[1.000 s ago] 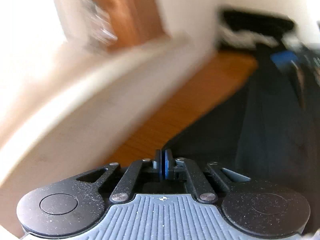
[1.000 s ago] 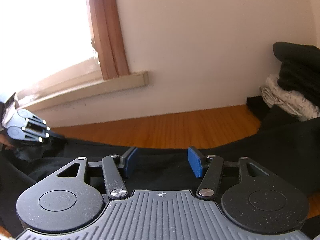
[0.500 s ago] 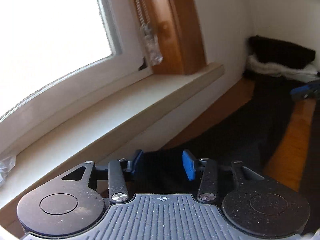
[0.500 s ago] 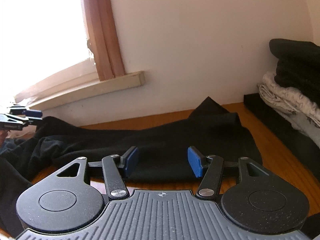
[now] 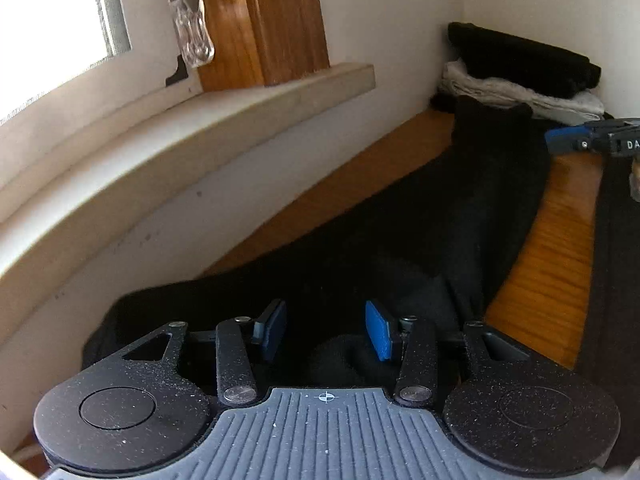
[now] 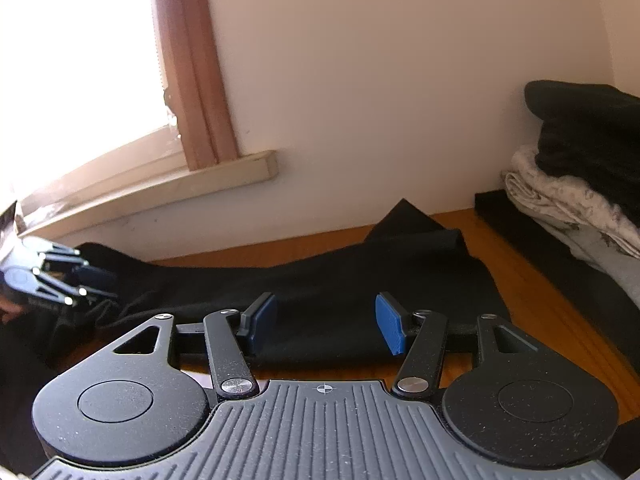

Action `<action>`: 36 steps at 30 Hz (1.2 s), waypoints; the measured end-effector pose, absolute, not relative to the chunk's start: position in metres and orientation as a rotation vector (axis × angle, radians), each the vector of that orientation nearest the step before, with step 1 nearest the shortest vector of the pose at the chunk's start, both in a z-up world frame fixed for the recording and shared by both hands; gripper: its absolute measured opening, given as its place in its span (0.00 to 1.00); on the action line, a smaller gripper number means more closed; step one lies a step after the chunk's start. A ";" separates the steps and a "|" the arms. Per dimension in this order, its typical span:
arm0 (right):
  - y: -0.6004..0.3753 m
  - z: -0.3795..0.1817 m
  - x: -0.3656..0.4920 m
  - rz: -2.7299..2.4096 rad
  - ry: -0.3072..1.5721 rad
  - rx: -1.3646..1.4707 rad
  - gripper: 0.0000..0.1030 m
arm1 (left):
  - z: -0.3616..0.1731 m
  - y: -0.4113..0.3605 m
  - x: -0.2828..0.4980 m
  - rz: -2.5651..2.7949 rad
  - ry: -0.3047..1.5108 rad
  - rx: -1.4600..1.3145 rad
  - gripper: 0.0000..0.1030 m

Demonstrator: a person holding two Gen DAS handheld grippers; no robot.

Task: Fold clothes

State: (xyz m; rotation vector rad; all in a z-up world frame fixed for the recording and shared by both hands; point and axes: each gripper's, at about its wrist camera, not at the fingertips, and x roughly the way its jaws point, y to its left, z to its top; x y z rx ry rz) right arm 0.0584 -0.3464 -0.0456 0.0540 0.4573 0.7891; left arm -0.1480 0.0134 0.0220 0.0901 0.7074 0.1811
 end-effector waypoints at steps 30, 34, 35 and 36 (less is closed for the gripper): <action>-0.342 0.047 0.141 0.558 0.424 -0.095 0.08 | 0.073 0.009 -0.198 0.170 0.386 0.019 0.03; -0.320 0.072 0.172 0.510 0.378 -0.114 0.08 | 0.096 0.009 -0.181 0.195 0.405 0.078 0.03; -0.313 0.082 0.176 0.495 0.343 -0.114 0.08 | 0.106 0.011 -0.179 0.212 0.392 0.078 0.03; -0.307 0.092 0.180 0.481 0.309 -0.113 0.08 | 0.117 0.012 -0.178 0.231 0.378 0.086 0.03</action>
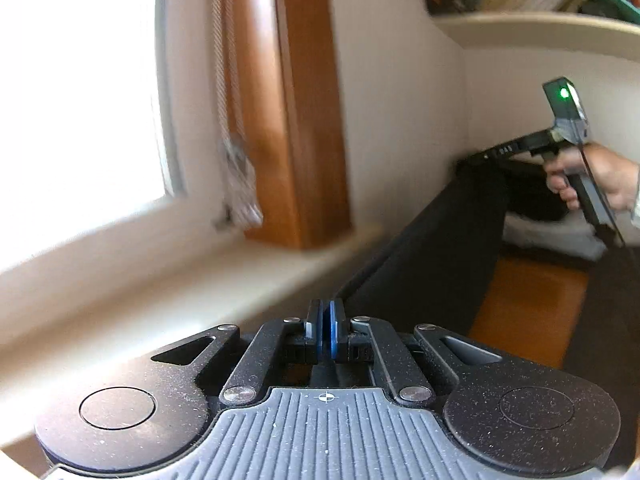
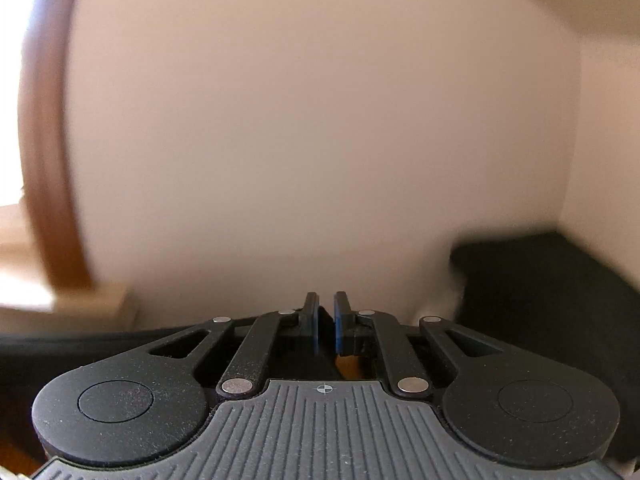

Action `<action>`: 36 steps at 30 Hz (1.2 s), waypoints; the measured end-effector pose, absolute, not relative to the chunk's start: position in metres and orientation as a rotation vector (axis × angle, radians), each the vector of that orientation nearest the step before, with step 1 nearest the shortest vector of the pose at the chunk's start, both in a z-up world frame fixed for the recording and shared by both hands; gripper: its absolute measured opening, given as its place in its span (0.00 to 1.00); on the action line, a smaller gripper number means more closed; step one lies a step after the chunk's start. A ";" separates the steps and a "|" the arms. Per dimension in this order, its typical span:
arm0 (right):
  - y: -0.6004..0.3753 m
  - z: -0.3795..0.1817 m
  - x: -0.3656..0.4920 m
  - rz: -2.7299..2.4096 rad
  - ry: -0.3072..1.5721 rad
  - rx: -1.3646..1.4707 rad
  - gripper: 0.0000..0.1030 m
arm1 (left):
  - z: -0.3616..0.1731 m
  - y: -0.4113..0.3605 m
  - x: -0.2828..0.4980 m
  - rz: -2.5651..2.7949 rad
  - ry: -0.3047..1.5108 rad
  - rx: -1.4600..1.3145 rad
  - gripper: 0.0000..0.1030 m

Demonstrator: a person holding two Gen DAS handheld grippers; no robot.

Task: Fold clothes

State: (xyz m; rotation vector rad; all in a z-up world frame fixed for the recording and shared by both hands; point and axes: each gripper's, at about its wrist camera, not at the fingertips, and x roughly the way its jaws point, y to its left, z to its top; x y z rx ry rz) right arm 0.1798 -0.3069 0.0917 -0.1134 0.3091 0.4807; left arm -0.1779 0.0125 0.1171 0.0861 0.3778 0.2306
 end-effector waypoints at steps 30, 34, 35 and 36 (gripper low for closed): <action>-0.331 -0.040 0.173 0.569 0.694 -0.243 0.33 | 0.015 0.007 -0.147 0.095 0.729 -0.011 0.36; -0.329 -0.054 0.165 0.621 0.697 -0.223 0.34 | 0.004 0.016 -0.162 0.083 0.705 -0.037 0.37; -0.330 -0.055 0.162 0.634 0.690 -0.217 0.34 | 0.004 0.015 -0.167 0.085 0.696 -0.040 0.37; -0.330 -0.056 0.158 0.646 0.682 -0.219 0.35 | 0.002 0.018 -0.172 0.089 0.685 -0.046 0.37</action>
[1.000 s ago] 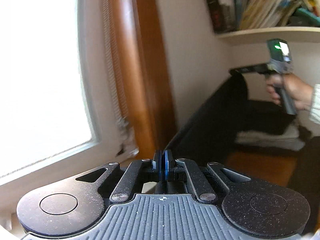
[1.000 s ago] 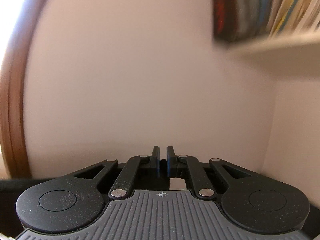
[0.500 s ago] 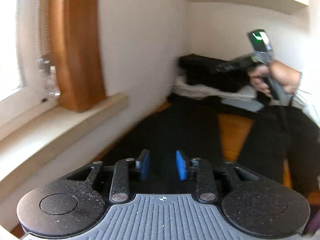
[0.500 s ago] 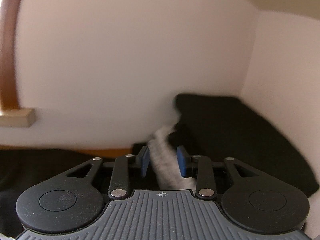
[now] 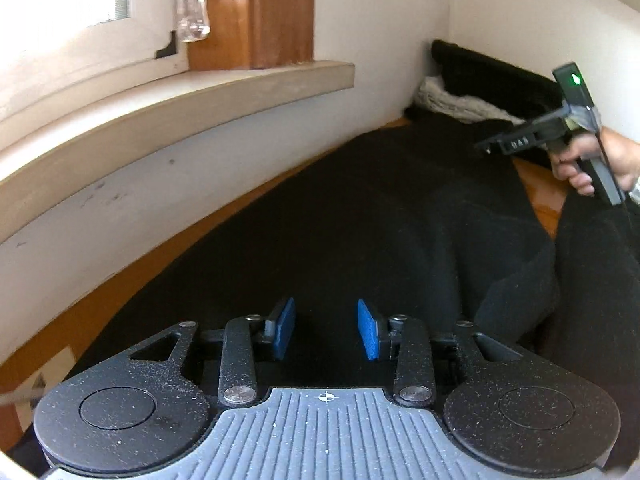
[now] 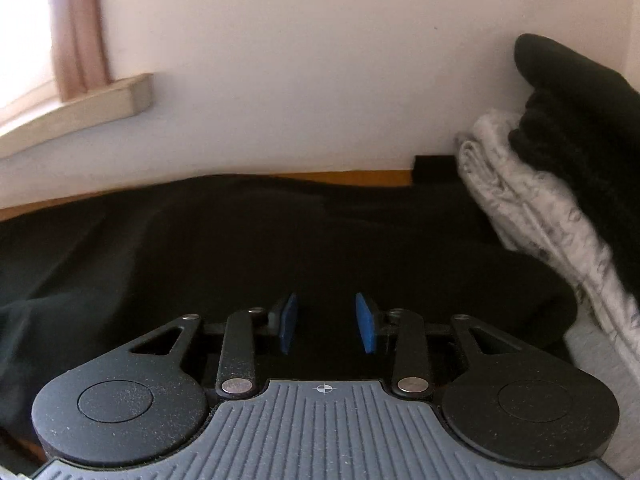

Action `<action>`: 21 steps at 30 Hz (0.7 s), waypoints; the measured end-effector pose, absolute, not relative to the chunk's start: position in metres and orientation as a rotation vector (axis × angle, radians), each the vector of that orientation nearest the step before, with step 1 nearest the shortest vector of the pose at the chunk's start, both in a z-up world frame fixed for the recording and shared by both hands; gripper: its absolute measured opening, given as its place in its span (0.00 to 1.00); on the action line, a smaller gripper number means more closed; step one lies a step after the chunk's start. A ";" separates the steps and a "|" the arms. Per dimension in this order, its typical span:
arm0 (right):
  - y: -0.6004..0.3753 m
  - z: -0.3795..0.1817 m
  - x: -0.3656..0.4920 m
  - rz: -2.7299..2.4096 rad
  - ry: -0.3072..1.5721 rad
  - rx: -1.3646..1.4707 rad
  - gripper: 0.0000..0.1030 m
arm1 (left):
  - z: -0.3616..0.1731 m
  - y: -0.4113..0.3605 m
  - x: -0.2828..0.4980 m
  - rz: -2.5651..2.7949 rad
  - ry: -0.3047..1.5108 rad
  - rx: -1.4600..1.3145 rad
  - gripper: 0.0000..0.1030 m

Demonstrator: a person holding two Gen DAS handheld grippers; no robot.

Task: Fold clothes

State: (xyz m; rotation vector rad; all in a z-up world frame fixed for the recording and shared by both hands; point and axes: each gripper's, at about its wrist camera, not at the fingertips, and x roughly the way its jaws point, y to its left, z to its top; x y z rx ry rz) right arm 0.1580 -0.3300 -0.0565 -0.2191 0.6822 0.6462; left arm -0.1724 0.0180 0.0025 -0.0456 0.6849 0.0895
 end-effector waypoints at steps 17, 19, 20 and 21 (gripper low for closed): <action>-0.346 -0.050 0.186 0.615 0.710 -0.131 0.43 | 0.008 0.048 -0.240 0.086 0.659 -0.128 0.42; -0.329 -0.054 0.199 0.604 0.726 -0.160 0.43 | 0.008 0.044 -0.240 0.096 0.664 -0.099 0.48; -0.319 -0.055 0.204 0.593 0.719 -0.187 0.43 | 0.008 0.042 -0.239 0.101 0.668 -0.085 0.49; -0.312 -0.054 0.208 0.582 0.713 -0.200 0.43 | 0.008 0.040 -0.239 0.105 0.670 -0.075 0.50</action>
